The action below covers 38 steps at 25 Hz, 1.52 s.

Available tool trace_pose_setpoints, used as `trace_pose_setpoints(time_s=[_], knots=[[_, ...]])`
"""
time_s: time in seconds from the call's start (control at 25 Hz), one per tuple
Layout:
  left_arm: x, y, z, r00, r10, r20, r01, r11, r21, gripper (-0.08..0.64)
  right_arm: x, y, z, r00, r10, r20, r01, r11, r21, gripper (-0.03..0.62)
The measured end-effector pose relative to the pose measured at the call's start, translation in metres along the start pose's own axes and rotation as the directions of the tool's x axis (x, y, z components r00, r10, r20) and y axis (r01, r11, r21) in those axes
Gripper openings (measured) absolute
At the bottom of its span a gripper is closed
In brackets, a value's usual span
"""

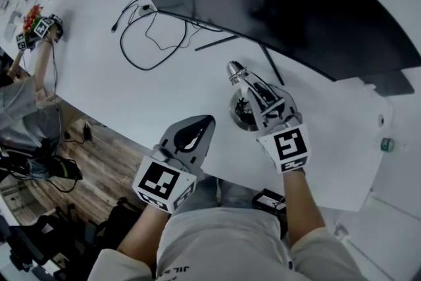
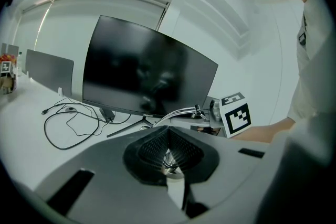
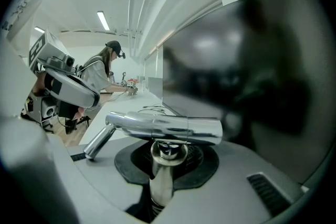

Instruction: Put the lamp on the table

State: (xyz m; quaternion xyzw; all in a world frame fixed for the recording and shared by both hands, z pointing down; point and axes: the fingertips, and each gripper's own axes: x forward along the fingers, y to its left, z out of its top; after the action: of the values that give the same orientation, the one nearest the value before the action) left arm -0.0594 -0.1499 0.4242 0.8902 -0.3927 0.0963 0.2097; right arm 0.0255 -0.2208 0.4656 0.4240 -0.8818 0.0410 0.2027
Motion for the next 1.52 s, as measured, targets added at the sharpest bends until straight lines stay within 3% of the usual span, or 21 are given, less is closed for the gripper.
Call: trace_pose_setpoints(time_s=[0.36,0.6,0.88,1.52], knots=[[-0.004,-0.005,-0.002,1.0,0.001,-0.003,-0.001,1.0,-0.005,0.003,-0.001,-0.004,0.0,0.999,-0.032,0.004,0.032,0.999,0.033,0.075],[-0.006,-0.008,-0.001,1.0,-0.003,0.004,0.003,1.0,-0.004,0.003,-0.003,-0.003,-0.005,1.0,-0.02,-0.016,0.021,0.999,0.043,0.15],[-0.007,-0.016,0.003,1.0,-0.013,0.011,0.013,1.0,0.008,0.003,-0.012,-0.001,-0.003,1.0,-0.022,-0.013,0.022,0.998,0.056,0.193],[-0.015,-0.031,0.014,0.999,-0.032,0.015,0.031,0.998,0.048,0.003,-0.048,0.003,-0.008,0.998,-0.053,-0.036,0.055,0.996,0.069,0.212]])
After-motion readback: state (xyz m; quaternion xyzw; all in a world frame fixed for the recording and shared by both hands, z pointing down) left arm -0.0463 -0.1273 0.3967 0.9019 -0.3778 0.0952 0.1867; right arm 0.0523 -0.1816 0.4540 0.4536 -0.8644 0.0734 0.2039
